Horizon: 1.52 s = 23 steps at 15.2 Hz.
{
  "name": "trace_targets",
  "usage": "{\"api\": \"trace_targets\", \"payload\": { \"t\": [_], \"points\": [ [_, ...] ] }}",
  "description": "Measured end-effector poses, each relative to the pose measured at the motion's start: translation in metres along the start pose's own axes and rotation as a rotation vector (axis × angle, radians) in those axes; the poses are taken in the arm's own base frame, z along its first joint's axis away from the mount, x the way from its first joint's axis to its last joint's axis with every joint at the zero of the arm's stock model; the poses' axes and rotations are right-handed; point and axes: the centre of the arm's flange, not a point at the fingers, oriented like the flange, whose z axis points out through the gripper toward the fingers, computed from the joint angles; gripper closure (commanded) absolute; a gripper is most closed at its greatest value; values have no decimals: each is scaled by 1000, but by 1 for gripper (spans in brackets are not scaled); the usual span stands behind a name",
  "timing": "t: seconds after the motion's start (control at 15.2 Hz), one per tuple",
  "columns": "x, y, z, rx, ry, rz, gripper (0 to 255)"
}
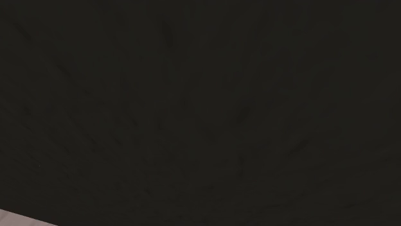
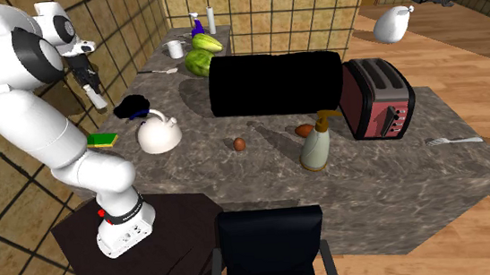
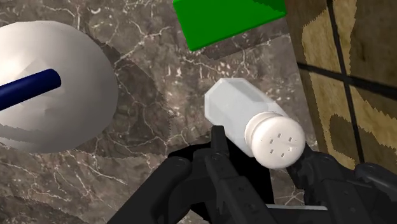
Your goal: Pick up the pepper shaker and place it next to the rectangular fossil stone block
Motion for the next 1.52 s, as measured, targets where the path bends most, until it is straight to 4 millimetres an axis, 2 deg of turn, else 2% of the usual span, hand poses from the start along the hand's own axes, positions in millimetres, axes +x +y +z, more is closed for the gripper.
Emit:
{"api": "trace_targets", "payload": {
  "t": [1.52],
  "points": [
    [13,-8,120,0,0,0,255]
  ]
}}
